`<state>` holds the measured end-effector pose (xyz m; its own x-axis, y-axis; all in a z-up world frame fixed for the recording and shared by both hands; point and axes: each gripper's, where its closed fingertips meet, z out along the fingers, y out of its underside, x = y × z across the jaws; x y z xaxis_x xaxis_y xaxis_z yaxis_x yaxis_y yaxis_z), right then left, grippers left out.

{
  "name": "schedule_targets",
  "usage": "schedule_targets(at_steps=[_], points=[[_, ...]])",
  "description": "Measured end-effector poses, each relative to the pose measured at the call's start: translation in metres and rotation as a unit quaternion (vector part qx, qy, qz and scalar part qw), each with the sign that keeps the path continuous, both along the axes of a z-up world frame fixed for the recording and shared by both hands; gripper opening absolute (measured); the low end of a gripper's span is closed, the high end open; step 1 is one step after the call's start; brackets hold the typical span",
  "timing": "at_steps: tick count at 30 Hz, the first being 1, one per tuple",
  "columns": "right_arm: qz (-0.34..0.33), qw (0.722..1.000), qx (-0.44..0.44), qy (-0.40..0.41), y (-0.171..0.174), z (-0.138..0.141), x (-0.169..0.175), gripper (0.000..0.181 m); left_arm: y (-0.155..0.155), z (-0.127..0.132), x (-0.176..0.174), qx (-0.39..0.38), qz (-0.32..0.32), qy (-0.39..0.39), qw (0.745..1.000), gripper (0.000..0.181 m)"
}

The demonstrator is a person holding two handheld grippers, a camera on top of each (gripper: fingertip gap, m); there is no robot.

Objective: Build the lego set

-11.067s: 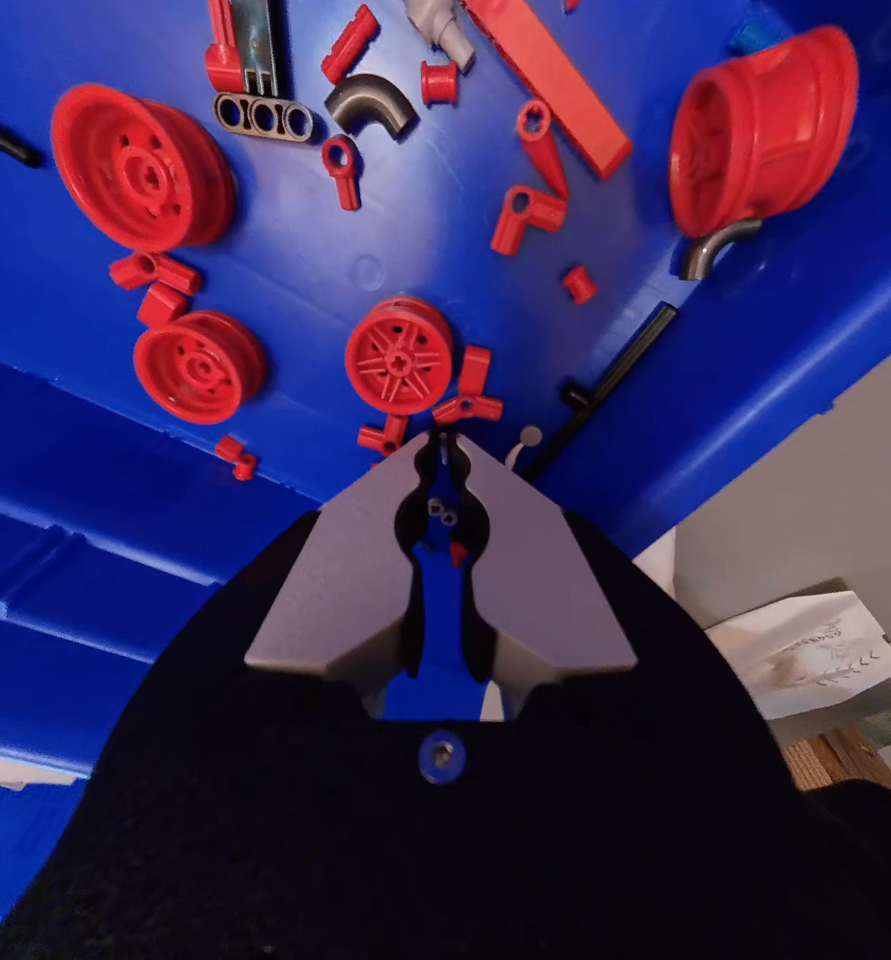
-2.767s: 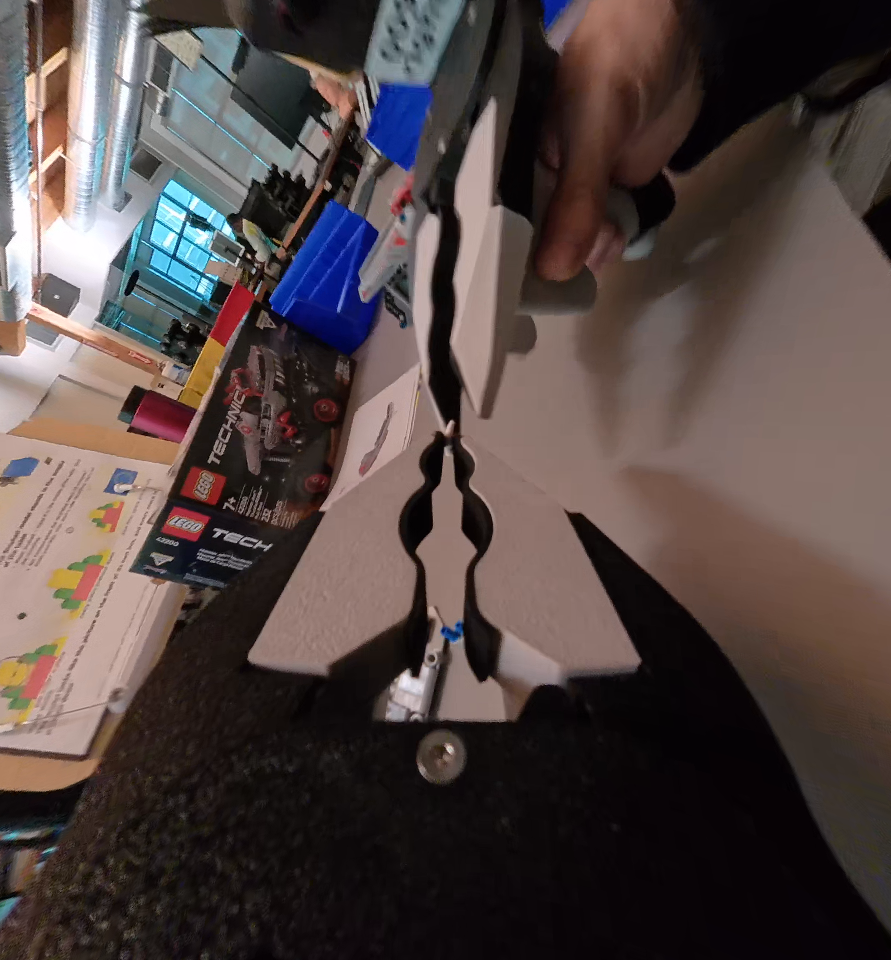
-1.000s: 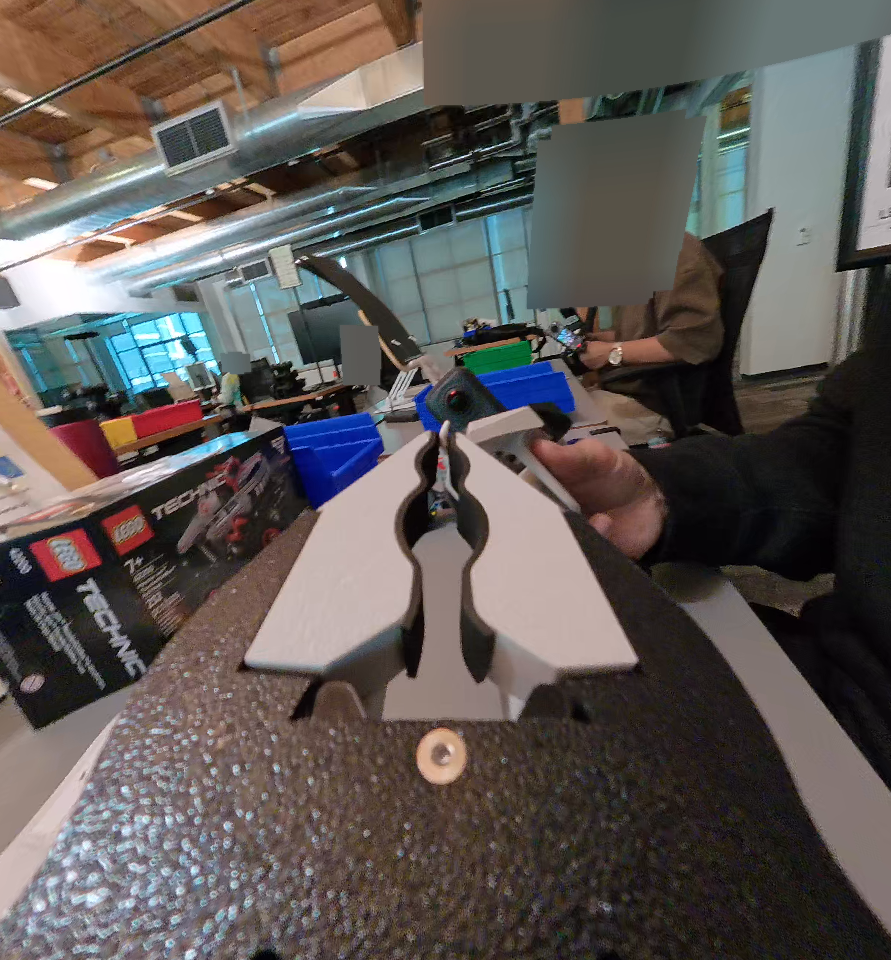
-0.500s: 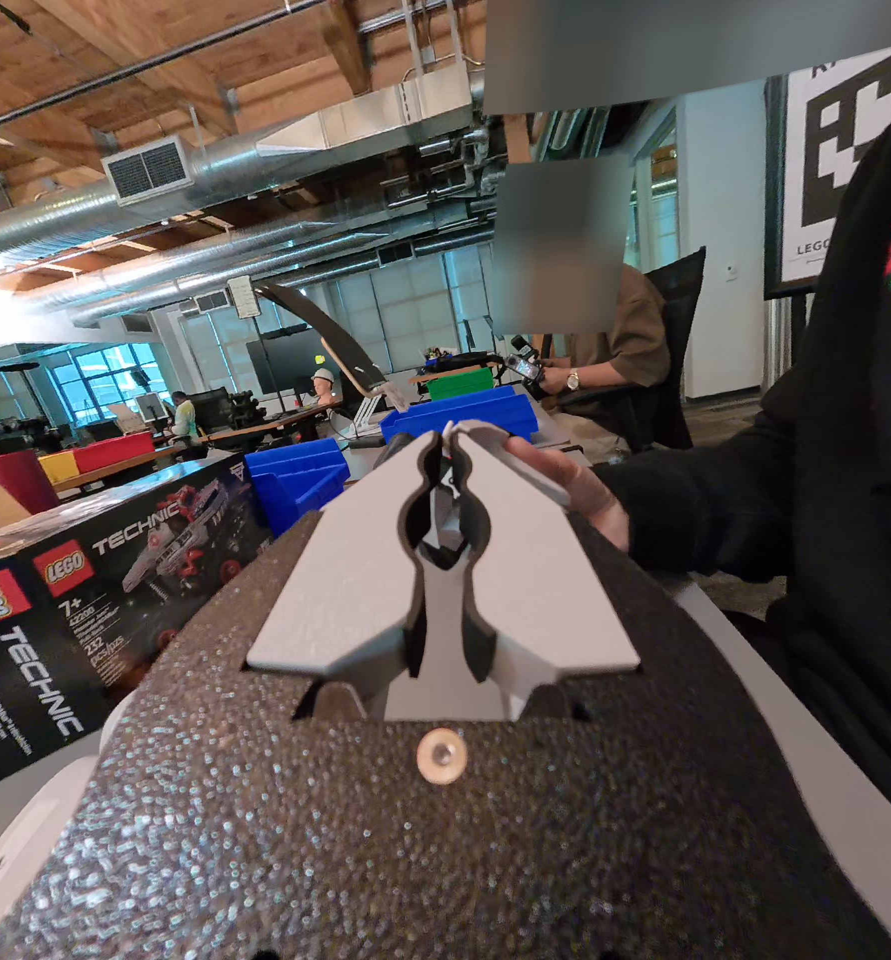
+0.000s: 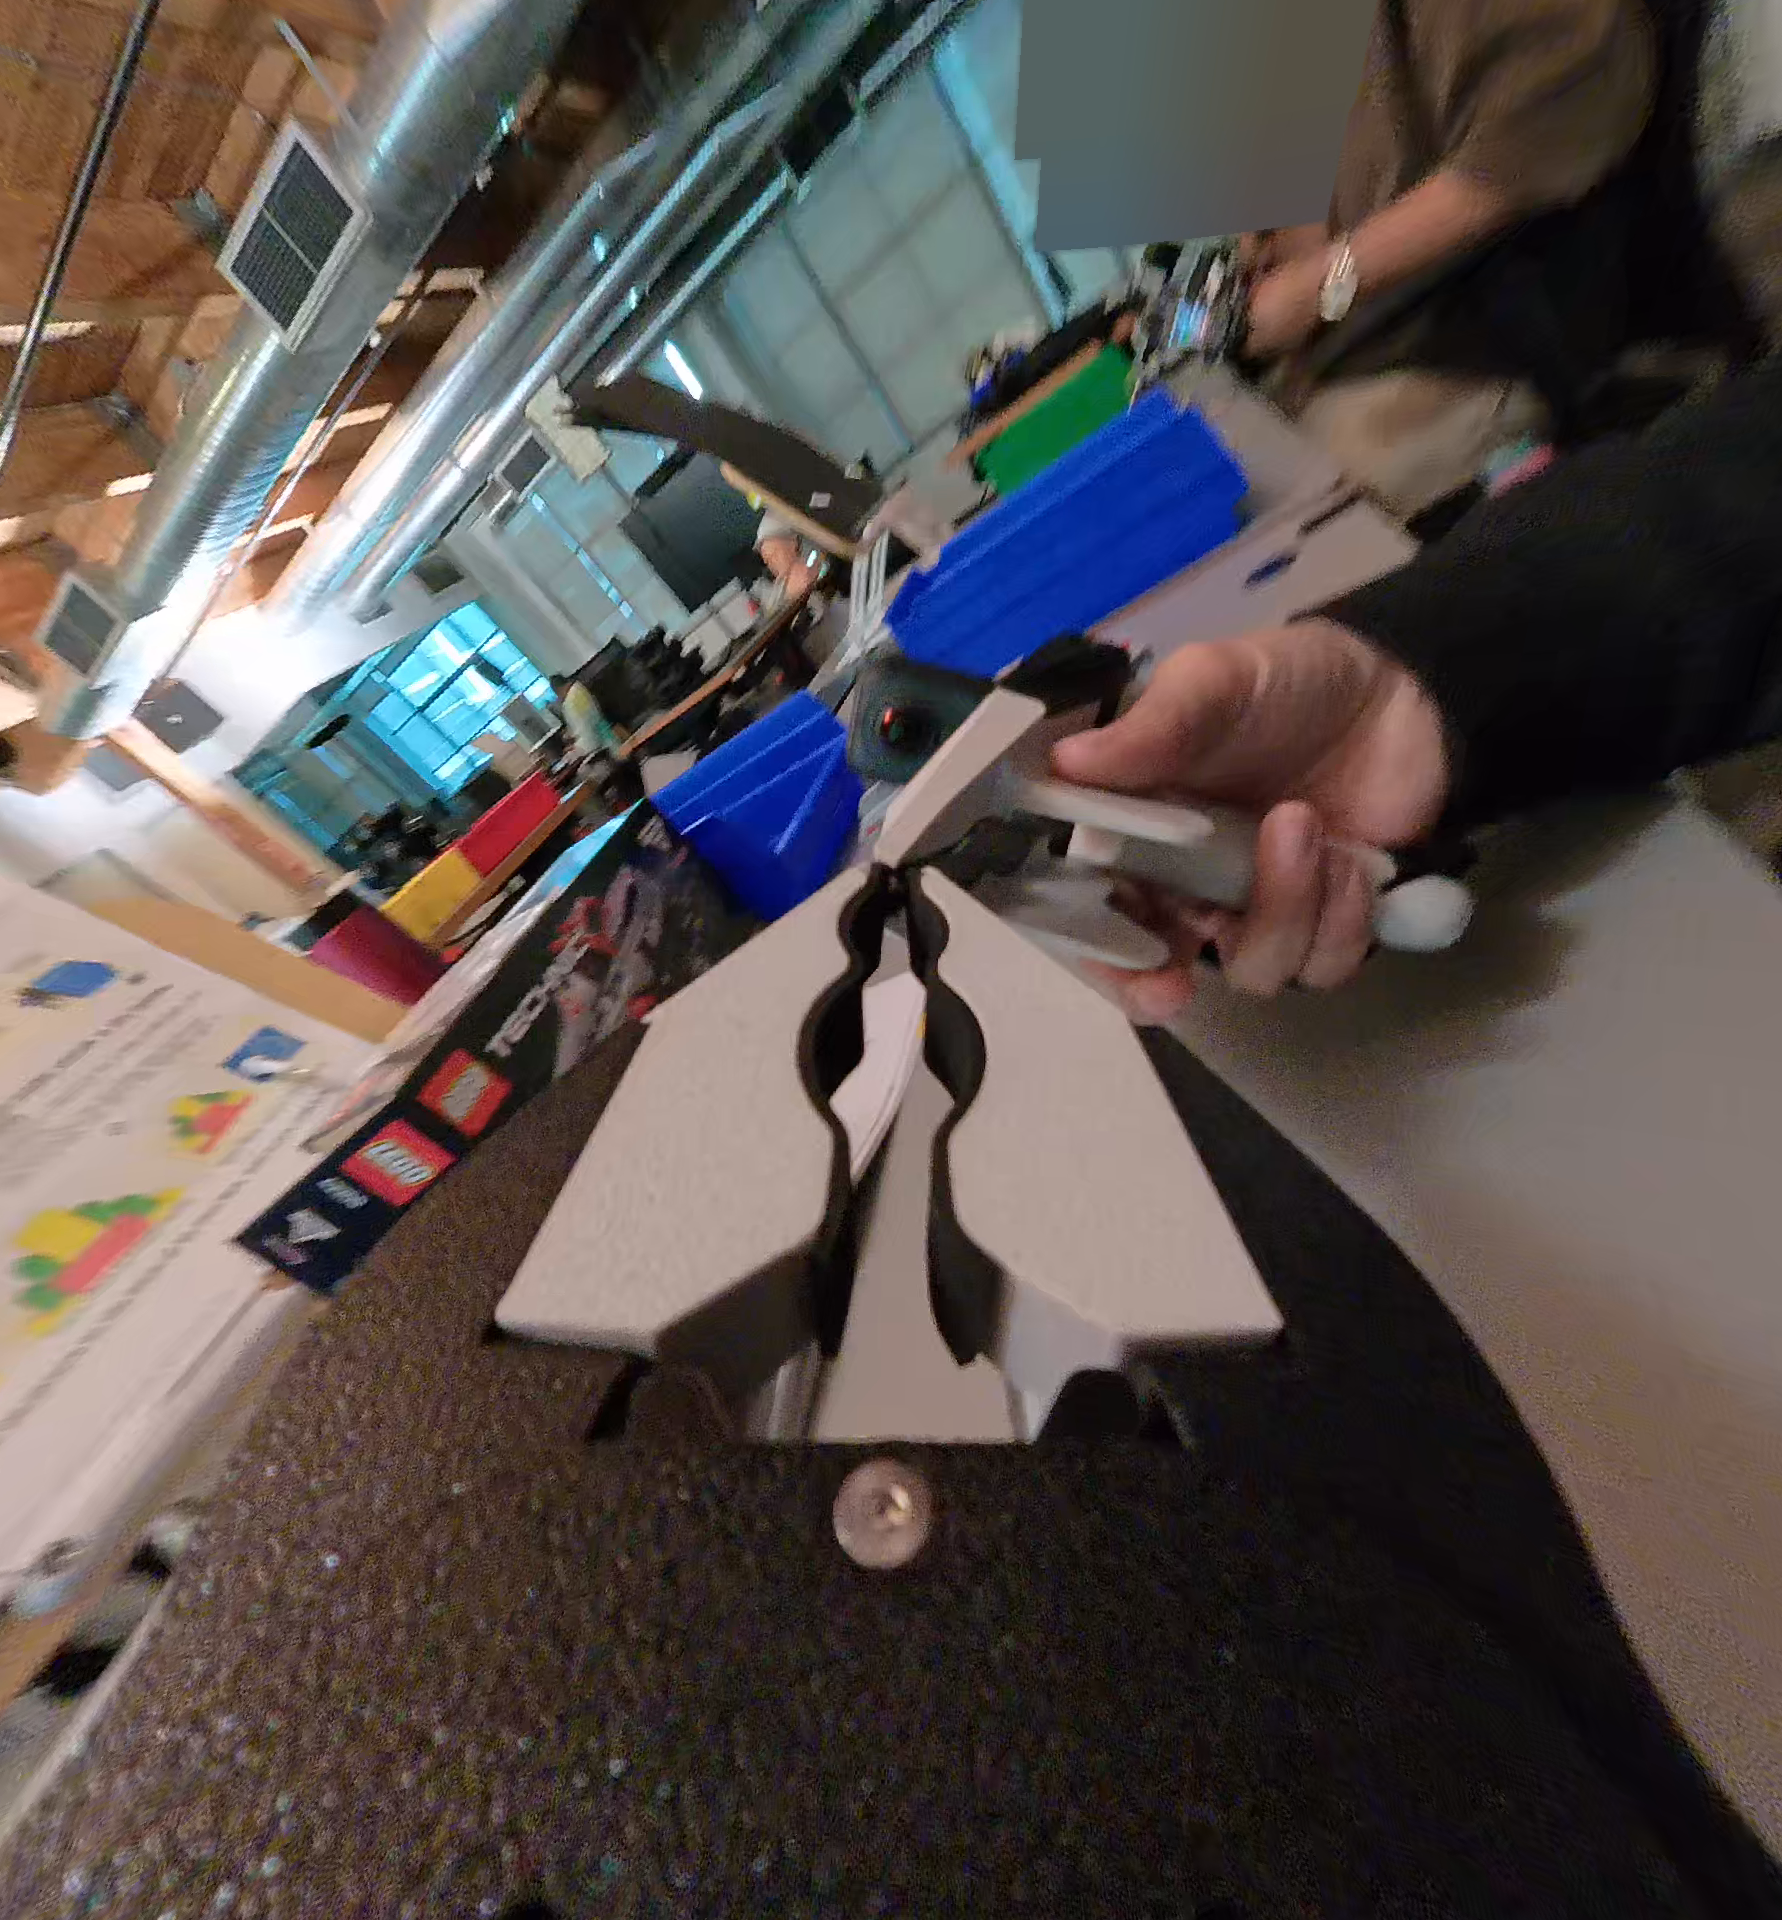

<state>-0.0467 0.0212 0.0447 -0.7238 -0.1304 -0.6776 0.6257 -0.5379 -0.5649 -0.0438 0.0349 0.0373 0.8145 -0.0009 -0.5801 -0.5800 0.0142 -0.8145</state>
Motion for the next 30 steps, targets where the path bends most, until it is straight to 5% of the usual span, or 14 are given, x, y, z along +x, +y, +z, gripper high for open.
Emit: schedule_targets(at_steps=[4,11,22,30], points=[[-0.049,0.996,0.074,0.030,0.001,-0.006,-0.006,0.004,0.001,-0.006,-0.007,-0.038,0.057,0.075,0.995,0.001],[-0.053,0.986,0.147,0.049,0.001,-0.016,-0.006,0.004,0.001,-0.015,-0.005,-0.054,0.039,0.051,0.996,0.001],[-0.019,0.994,0.105,0.005,0.009,-0.018,-0.007,0.011,0.000,-0.016,-0.014,-0.046,0.061,-0.007,0.997,0.000],[-0.014,0.996,0.083,-0.004,0.008,-0.017,-0.008,0.000,-0.003,-0.017,-0.013,-0.047,0.057,0.001,0.997,0.000]])
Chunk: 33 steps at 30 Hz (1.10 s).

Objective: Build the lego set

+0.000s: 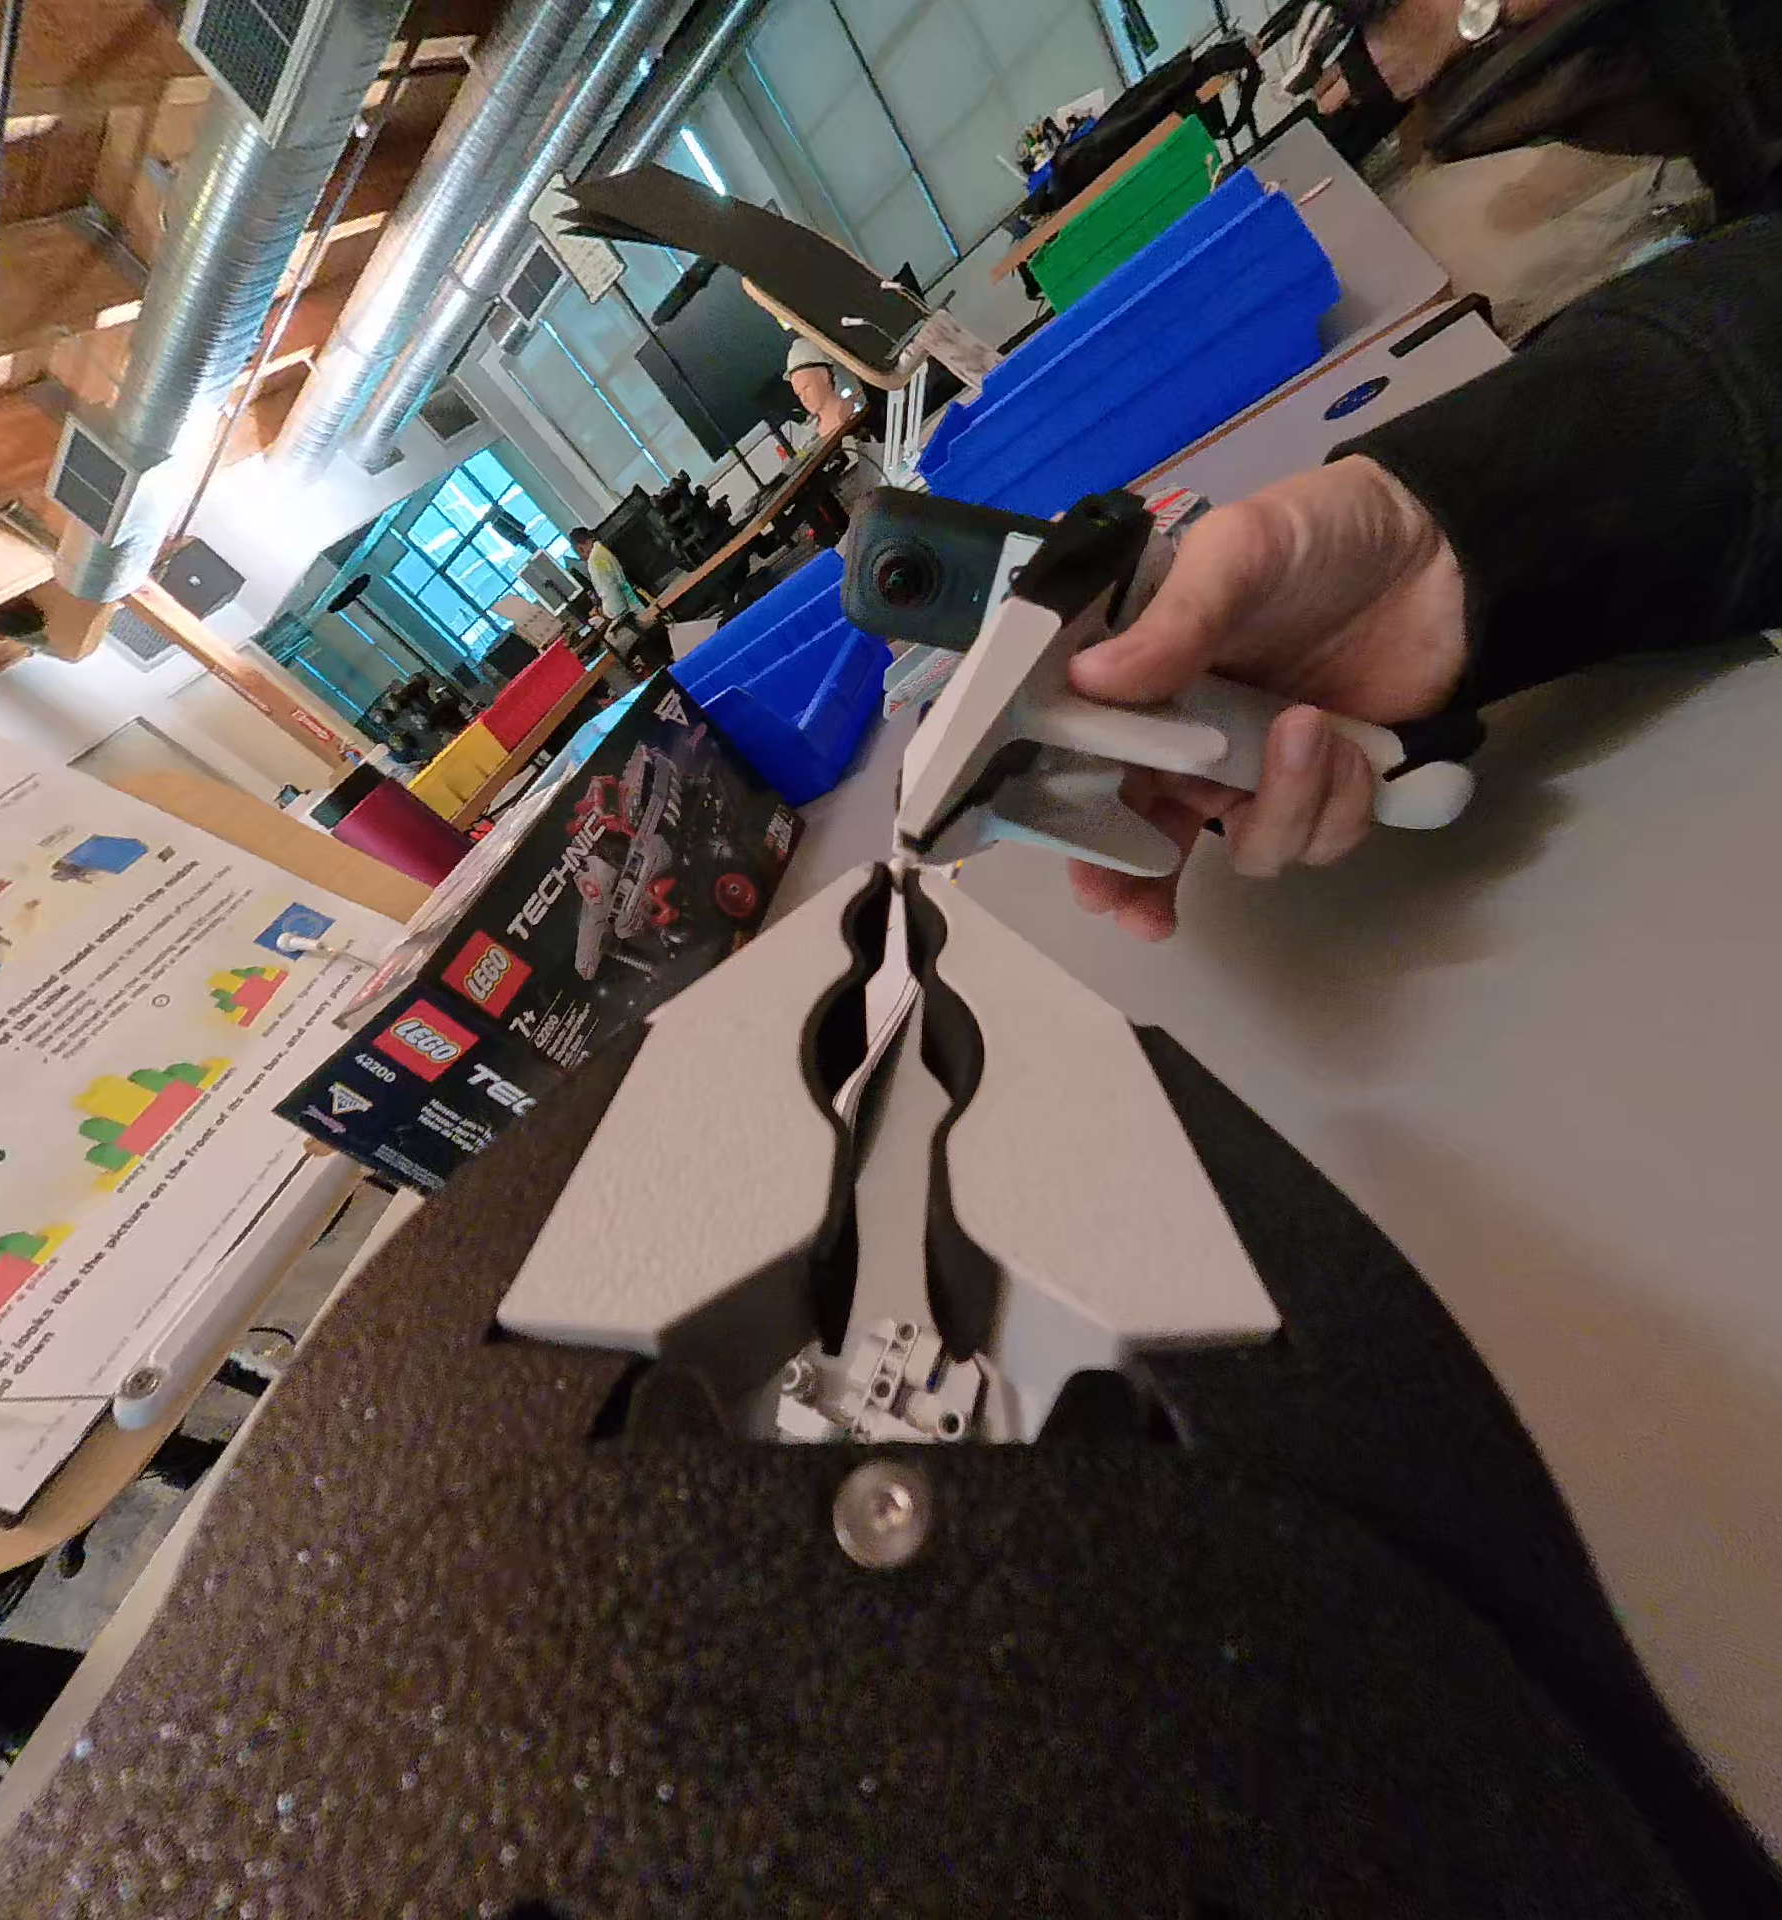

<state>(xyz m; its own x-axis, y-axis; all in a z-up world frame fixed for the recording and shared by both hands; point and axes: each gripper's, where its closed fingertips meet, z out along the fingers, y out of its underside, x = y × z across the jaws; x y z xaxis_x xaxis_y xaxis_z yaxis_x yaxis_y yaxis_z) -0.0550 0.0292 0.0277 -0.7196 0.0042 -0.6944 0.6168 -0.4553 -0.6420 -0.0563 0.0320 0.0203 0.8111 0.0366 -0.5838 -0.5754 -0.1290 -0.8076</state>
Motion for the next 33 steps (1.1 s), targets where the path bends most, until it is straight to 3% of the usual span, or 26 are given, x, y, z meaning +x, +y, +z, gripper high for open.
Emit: schedule_targets(at_steps=[26,33], points=[[-0.006,0.999,0.036,0.015,-0.004,-0.008,0.000,0.000,-0.002,-0.003,0.003,-0.017,-0.012,-0.042,0.999,0.000],[-0.012,1.000,0.026,0.002,-0.003,-0.011,-0.002,0.000,-0.008,-0.009,-0.001,-0.057,0.006,-0.046,0.997,0.000]])
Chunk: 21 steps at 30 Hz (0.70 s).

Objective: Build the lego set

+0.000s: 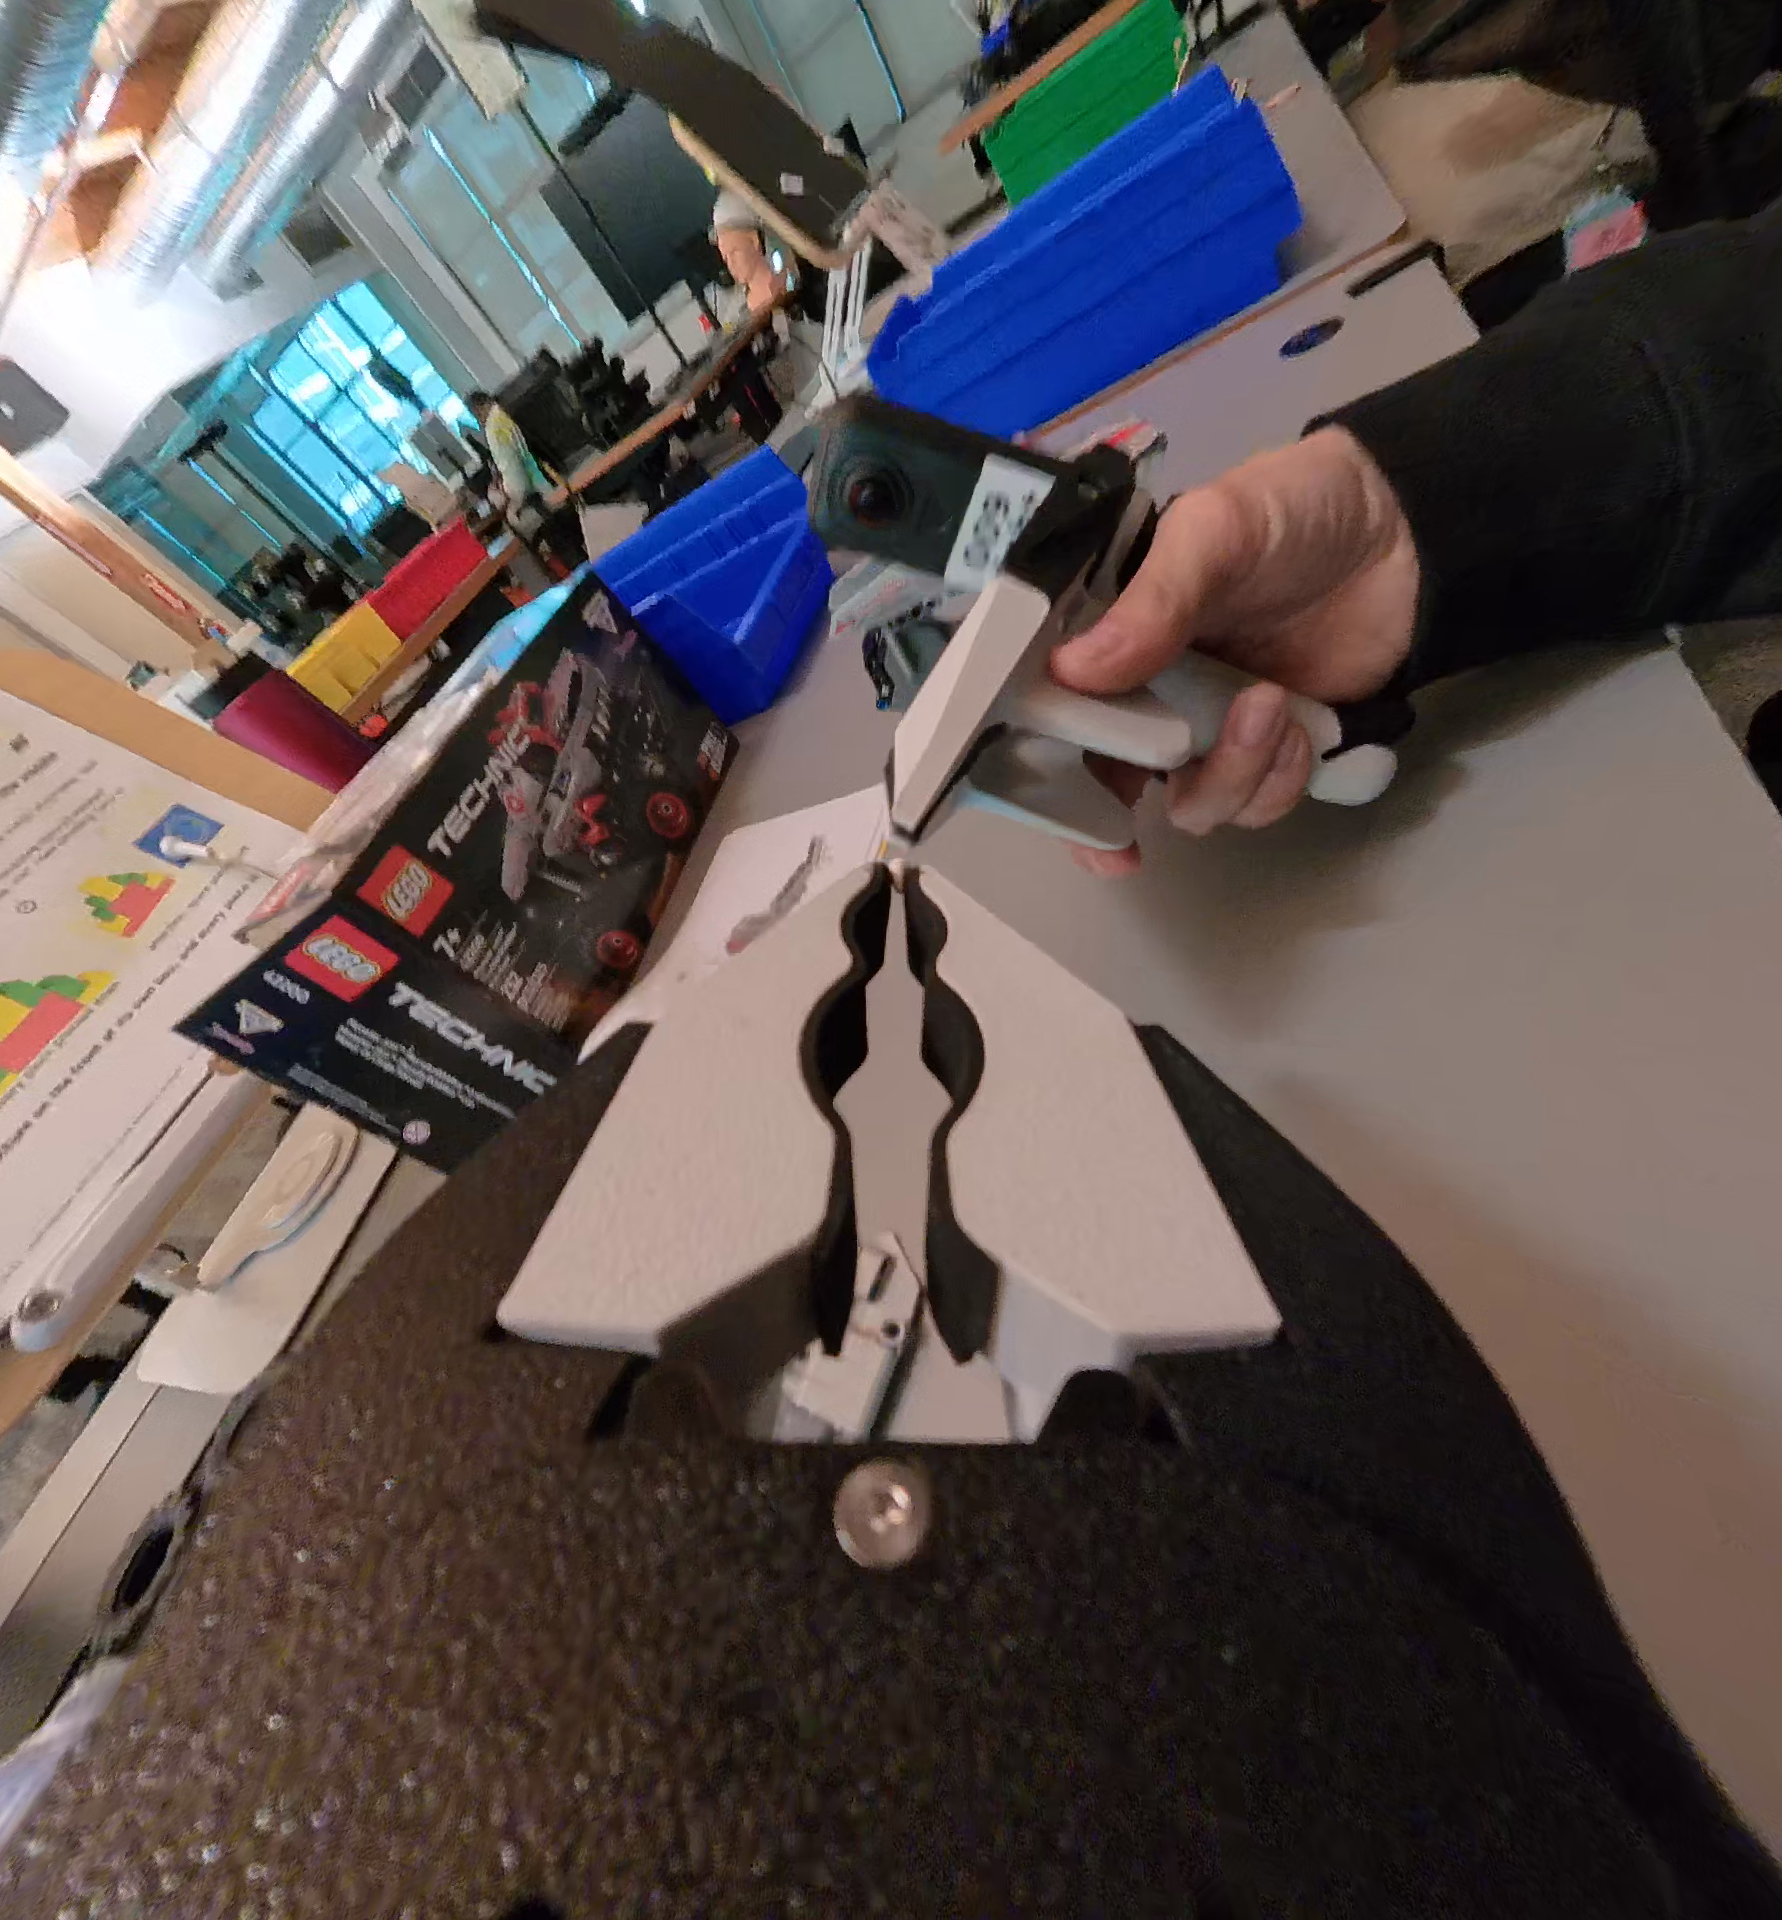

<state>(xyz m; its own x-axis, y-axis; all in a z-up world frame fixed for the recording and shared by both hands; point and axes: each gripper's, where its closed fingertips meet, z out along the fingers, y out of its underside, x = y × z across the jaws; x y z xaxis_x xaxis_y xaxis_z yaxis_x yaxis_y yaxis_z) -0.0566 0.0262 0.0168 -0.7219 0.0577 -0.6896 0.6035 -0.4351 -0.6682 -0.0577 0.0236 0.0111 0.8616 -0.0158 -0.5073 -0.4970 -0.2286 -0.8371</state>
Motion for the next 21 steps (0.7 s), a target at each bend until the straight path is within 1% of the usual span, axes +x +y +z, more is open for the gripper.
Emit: schedule_targets(at_steps=[2,3,4,6,8,10,12,14,16,18,21], points=[[-0.017,0.999,0.038,0.011,0.005,-0.006,-0.001,0.000,-0.007,-0.005,-0.006,-0.033,0.012,-0.004,0.999,0.000],[-0.030,0.996,0.086,0.024,0.007,-0.013,-0.002,0.006,-0.012,-0.009,-0.009,-0.054,0.017,-0.009,0.998,0.000],[-0.045,0.986,0.154,0.041,0.009,-0.024,-0.003,0.013,-0.017,-0.015,-0.012,-0.082,0.019,-0.019,0.996,0.000],[-0.060,0.952,0.289,0.083,0.011,-0.046,-0.001,0.018,-0.027,-0.030,-0.017,-0.140,0.023,-0.046,0.989,0.000],[-0.056,0.920,0.373,0.109,0.004,-0.062,0.001,0.027,-0.035,-0.046,-0.019,-0.205,0.029,-0.081,0.975,0.000],[-0.036,0.901,0.413,0.127,-0.011,-0.073,0.005,0.029,-0.042,-0.062,-0.017,-0.267,0.022,-0.112,0.957,0.000],[-0.014,0.877,0.458,0.144,-0.023,-0.090,0.006,0.031,-0.046,-0.074,-0.017,-0.313,0.021,-0.120,0.942,0.000],[0.007,0.855,0.497,0.151,-0.031,-0.106,0.006,0.032,-0.046,-0.077,-0.018,-0.337,0.018,-0.108,0.935,0.000],[0.023,0.838,0.522,0.156,-0.036,-0.115,0.008,0.031,-0.043,-0.076,-0.014,-0.353,0.005,-0.102,0.930,0.000],[0.025,0.827,0.537,0.163,-0.038,-0.119,0.007,0.031,-0.042,-0.078,-0.010,-0.375,-0.003,-0.091,0.923,0.000],[0.020,0.820,0.546,0.171,-0.040,-0.121,0.001,0.029,-0.044,-0.085,-0.012,-0.413,-0.004,-0.078,0.907,0.000]])
